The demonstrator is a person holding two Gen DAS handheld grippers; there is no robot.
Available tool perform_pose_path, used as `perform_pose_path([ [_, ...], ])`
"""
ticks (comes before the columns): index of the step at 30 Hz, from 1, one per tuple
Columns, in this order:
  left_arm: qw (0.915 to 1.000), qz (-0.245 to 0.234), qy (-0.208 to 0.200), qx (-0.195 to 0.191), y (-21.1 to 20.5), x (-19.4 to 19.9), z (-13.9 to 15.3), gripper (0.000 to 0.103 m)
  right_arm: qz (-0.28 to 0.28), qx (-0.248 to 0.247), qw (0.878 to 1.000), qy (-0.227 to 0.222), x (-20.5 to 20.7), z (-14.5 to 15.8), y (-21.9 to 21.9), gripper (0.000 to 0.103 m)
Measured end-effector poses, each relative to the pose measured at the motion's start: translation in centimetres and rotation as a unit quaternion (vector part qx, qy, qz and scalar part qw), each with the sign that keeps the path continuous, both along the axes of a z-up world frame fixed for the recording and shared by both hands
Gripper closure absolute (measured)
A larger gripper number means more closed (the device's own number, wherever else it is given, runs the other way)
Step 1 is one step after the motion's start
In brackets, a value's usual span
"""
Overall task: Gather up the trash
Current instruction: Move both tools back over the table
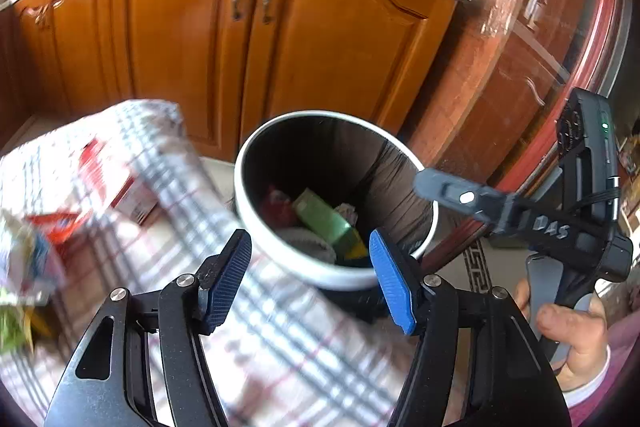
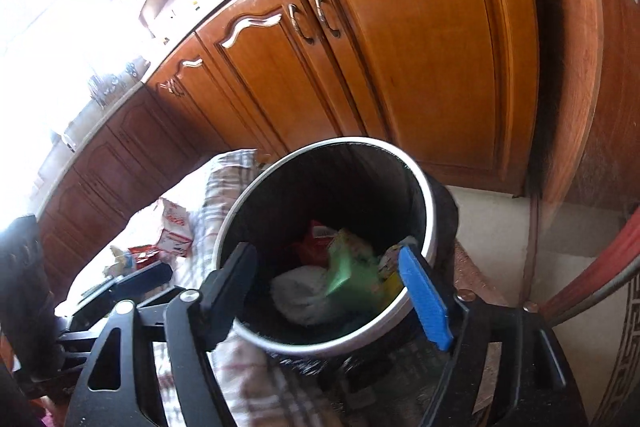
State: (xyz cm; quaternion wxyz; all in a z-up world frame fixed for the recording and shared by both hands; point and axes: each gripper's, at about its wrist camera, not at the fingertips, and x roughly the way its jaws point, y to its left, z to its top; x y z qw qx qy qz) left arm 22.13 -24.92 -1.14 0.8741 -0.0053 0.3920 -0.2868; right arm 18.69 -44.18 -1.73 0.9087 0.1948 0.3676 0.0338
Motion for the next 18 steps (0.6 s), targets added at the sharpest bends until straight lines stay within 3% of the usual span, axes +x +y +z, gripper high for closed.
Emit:
perform_pose_path([
  [2,0.9999,0.013,0.004,-0.001,1.5,-0.8,-0.3,0.039,0.0,0.01,1.0,-0.008,-0.8,0.1,0.4,0.015],
  [8,0.9984,0.053,0.016,-0.013,6.5,-2.9,-1.0,0.039,0.015,0.034,0.999,-0.02,-3.0,0.0,3.1,0.011],
  [18,0.99,0.134,0.036,-0.027,15.5,-5.9,-2.4,0.039,0.07,0.041,0.997,0.003,-4.6,-1.0,10.1,0.006],
])
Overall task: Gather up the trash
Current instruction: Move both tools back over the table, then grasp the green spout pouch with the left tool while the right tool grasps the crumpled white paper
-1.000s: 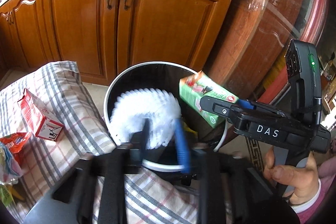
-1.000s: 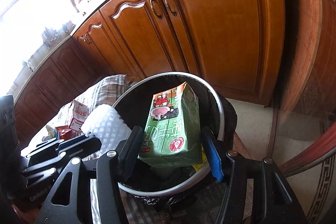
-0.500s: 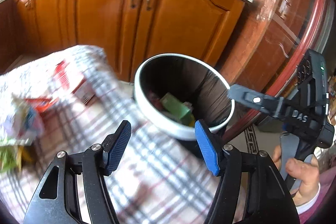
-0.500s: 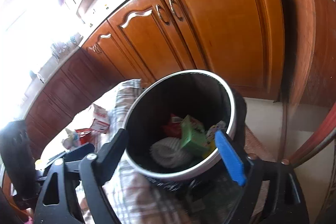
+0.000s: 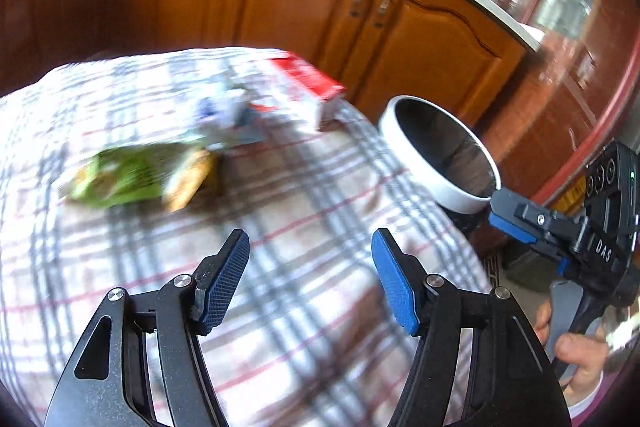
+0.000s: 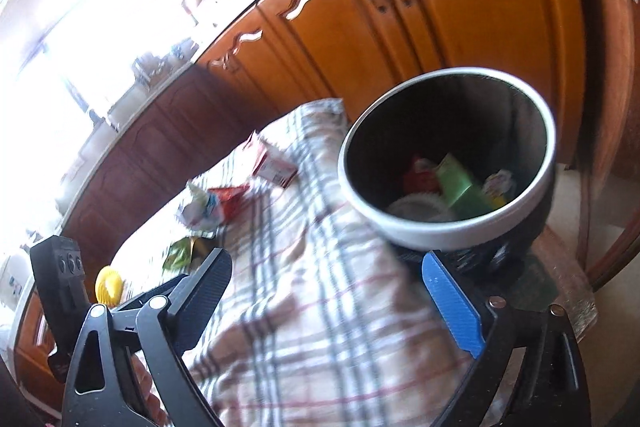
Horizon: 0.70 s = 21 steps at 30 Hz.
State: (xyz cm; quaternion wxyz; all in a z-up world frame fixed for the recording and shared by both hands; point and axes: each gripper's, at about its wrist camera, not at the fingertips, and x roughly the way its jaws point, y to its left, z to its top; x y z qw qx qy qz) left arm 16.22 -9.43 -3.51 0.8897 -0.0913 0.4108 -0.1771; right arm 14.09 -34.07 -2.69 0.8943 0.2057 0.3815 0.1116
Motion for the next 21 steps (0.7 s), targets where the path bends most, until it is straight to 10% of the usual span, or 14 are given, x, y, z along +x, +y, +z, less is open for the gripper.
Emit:
perform_pose_path([
  [21,0.9945,0.09,0.042,-0.035,9.6,2.0,-2.4,0.039,0.086,-0.028,0.996,-0.015,1.2,-1.6,8.8,0.006],
])
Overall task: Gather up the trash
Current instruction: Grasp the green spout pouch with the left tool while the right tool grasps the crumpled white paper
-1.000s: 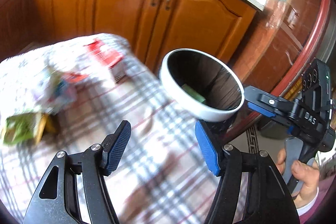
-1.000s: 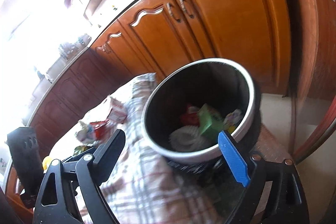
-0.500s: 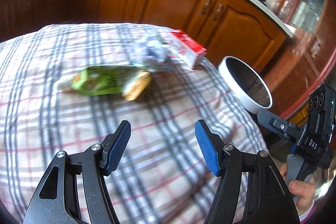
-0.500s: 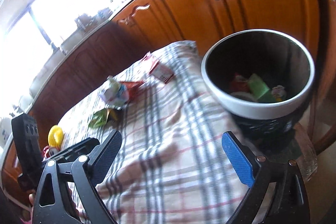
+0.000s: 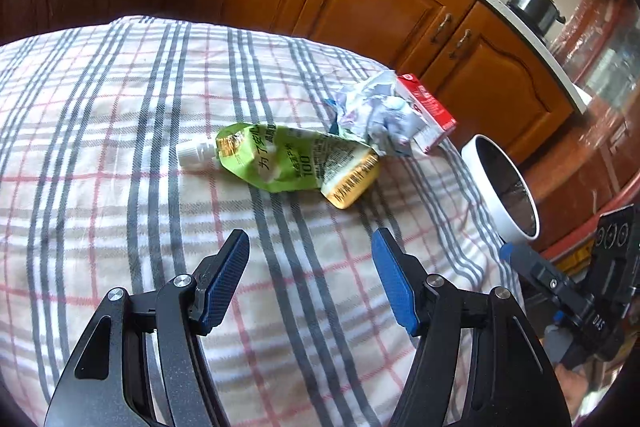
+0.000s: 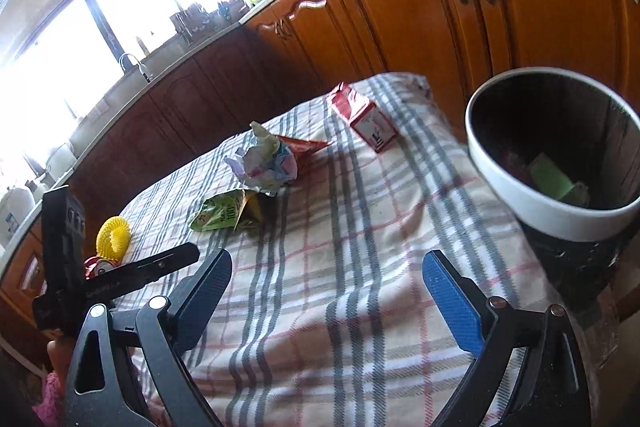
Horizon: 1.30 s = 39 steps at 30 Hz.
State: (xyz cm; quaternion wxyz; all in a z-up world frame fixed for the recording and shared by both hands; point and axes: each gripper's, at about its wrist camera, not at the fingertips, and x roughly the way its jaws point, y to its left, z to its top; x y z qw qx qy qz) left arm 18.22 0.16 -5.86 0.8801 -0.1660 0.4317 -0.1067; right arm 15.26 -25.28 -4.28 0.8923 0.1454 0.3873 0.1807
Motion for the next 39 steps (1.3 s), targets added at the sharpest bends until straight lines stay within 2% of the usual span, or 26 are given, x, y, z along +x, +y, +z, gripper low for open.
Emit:
perform_pose_path([
  [8,0.9997,0.003,0.009,0.02,0.8,4.5,-0.6,0.038,0.0,0.012,0.999,0.03,1.4,-0.8,0.0,0.006],
  [12,0.999,0.028,0.005,0.036,2.2,7.2,-0.4,0.037,0.0,0.005,1.0,0.031,2.2,-0.9,0.3,0.008],
  [15,0.9974,0.05,-0.002,0.053,3.2,8.9,0.0,0.034,0.011,0.008,0.999,0.036,3.0,-1.0,1.0,0.014],
  [18,0.9981,0.048,0.003,0.037,3.6,9.0,0.3,0.032,0.024,0.008,0.999,0.033,3.8,-0.7,2.0,0.018],
  [19,0.9985,0.046,0.002,0.031,3.5,8.8,0.4,0.026,0.028,0.008,0.999,0.031,4.0,-0.6,2.4,0.019],
  [21,0.9988,0.042,0.002,0.024,3.2,8.2,0.3,0.021,0.034,0.008,0.999,0.027,4.7,-0.5,3.1,0.02],
  [26,0.9984,0.05,0.023,-0.011,2.6,8.3,-0.5,0.021,0.041,0.024,0.999,0.025,7.1,-0.2,4.4,0.02],
  [30,0.9979,0.058,0.027,-0.009,1.9,8.9,-0.8,0.02,0.047,0.035,0.998,0.025,9.4,-0.1,5.3,0.022],
  [32,0.9981,0.056,0.025,-0.004,1.5,9.3,-0.7,0.02,0.048,0.04,0.998,0.031,10.4,-0.3,5.7,0.029],
  [33,0.9982,0.054,0.024,-0.002,1.4,9.4,-0.7,0.02,0.05,0.042,0.997,0.035,10.8,-0.4,5.8,0.038],
  [34,0.9983,0.052,0.025,-0.001,1.4,9.5,-0.7,0.02,0.052,0.043,0.997,0.04,11.2,-0.7,6.0,0.056],
  [36,0.9984,0.049,0.027,0.002,1.3,9.5,-0.7,0.02,0.06,0.049,0.995,0.056,11.7,-1.2,6.3,0.083],
  [39,0.9986,0.045,0.028,0.0,1.3,9.2,-0.5,0.02,0.06,0.052,0.996,0.049,10.7,-1.1,5.8,0.085],
])
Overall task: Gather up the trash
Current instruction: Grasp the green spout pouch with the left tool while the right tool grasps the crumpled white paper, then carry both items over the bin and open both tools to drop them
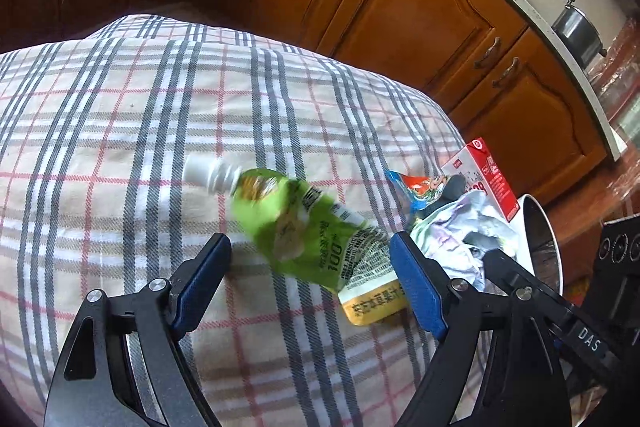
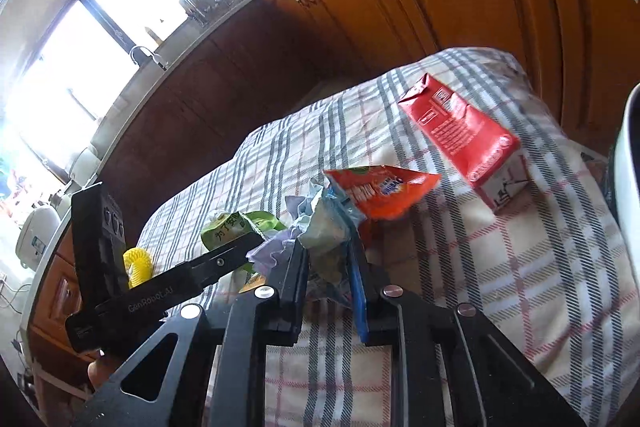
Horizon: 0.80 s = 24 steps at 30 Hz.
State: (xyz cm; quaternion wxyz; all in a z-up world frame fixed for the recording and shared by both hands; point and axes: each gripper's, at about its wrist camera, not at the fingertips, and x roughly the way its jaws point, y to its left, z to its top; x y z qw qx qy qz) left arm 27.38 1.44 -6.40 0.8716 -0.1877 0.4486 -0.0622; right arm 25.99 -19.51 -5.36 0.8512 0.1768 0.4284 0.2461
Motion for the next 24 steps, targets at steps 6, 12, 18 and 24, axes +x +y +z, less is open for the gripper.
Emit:
perform_pose_path([
  [6,1.0,-0.002,-0.003,-0.007,-0.9,0.1,0.8,0.019,-0.008,0.012,1.0,-0.018,-3.4,1.0,-2.5,0.087],
  [12,0.9996,-0.012,-0.002,0.027,-3.3,1.4,-0.1,0.028,-0.029,0.02,0.999,-0.019,-5.9,1.5,-5.1,0.087],
  [18,0.9976,-0.059,-0.021,0.031,-4.4,-0.5,0.7,0.058,-0.051,0.027,0.998,-0.019,-7.6,1.7,-7.6,0.087],
  [24,0.9925,-0.107,-0.04,0.044,-5.5,-5.1,1.9,0.068,-0.06,0.036,0.997,-0.029,-8.8,2.2,-9.0,0.087],
])
